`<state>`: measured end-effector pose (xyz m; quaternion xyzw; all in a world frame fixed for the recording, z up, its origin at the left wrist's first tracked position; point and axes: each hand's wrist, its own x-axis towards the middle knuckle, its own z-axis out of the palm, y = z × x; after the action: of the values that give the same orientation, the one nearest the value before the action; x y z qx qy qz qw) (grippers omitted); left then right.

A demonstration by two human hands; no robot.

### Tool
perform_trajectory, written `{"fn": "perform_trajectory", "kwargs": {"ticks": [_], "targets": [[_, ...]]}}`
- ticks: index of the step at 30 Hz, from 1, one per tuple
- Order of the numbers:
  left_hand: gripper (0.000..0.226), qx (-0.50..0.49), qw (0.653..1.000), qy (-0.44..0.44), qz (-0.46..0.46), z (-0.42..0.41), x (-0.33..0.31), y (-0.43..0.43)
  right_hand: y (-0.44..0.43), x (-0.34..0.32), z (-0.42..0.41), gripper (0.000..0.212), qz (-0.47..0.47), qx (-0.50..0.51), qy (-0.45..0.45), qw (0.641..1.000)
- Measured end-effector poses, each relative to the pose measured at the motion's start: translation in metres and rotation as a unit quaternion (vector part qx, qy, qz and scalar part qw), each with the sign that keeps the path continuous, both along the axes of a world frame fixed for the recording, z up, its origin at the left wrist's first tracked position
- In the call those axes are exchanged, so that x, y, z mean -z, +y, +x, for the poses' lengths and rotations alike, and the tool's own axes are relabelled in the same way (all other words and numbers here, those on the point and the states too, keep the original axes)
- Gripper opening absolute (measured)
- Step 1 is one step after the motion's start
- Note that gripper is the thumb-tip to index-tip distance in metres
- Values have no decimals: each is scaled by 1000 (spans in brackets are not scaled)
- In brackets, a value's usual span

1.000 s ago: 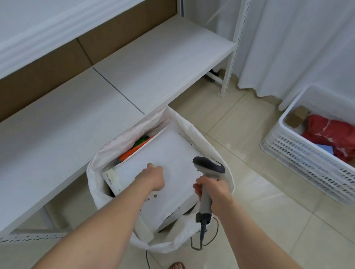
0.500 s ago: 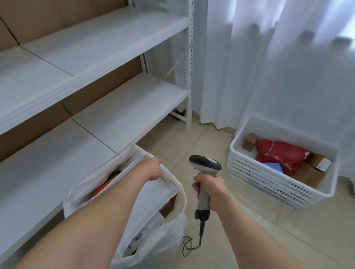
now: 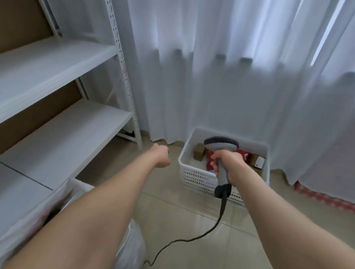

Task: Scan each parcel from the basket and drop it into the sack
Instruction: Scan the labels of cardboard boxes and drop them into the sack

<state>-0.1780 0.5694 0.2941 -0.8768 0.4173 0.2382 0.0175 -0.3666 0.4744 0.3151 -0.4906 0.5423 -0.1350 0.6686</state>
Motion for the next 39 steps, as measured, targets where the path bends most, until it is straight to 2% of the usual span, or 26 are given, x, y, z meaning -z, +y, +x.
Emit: {"fn": "perform_trajectory", "kwargs": {"ticks": [8,12,14,15,17,20,24,28,31,35,39], "targets": [[48,39,999,16,7,30,23,-121,-109,-9,24,2,44,28,0,999],[48,51,998,19,25,39,33,-163,-164,-14,36,13,29,46,-11,998],[46,56,998,20,34,42,35,-177,-189,-22,43,8,32,52,-7,998],[46,54,998,20,35,44,36,-182,-199,-28,47,3,36,39,-4,999],[48,42,998,18,31,50,34,-193,-218,-39,52,10,52,1,5,999],[46,19,999,23,13,53,29,-206,-235,-49,57,5,77,-41,16,996],[48,-11,999,38,-4,39,27,-223,-247,-35,68,14,85,-80,13,993],[49,-31,998,53,6,19,32,-237,-253,-10,64,9,128,-92,21,987],[50,-42,998,48,9,9,29,-250,-265,2,48,7,154,-76,3,985],[43,-35,998,43,2,-8,27,-281,-292,16,27,4,142,-46,-25,988],[47,-25,998,49,-16,-21,28,-322,-326,33,17,19,120,4,-35,992]]}}
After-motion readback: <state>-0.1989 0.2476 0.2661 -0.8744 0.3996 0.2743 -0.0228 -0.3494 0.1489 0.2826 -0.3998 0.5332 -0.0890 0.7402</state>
